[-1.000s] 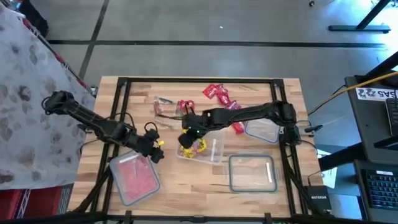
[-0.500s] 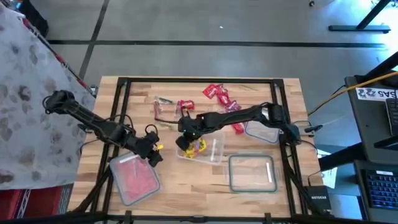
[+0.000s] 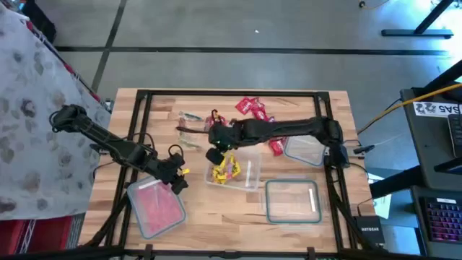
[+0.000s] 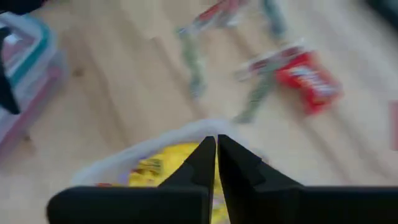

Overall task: Sort candy
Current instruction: Put the red candy into the rectangular transparent bin

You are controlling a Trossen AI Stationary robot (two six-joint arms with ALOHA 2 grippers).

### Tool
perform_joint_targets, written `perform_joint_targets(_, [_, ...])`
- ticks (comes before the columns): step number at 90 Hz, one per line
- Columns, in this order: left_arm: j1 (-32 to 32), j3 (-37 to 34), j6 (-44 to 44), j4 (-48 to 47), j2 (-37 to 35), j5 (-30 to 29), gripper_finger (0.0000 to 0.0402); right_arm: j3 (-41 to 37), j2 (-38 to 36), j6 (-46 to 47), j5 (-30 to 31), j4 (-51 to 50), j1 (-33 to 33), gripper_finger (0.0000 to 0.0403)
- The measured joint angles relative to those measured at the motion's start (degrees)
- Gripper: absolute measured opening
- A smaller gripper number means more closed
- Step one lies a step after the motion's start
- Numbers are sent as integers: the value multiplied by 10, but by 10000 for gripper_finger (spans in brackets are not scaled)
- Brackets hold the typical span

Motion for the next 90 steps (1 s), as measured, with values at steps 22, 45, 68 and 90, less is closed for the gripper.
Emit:
perform_joint_targets(22, [-16, 0, 12, -14, 0, 1, 136, 16, -37, -31, 34, -143, -21, 6])
perform_joint_targets(45, [-20, 0, -105, -32, 0, -90, 137, 16, -59, -221, -55, -170, -93, 88])
perform_joint_targets(68, [32, 0, -202, -34, 0, -150, 136, -10, -118, -359, -119, -222, -106, 190])
perform_joint_targets(90, [108, 0, -179, -28, -2, -149, 136, -151, -219, -289, -213, -167, -51, 199])
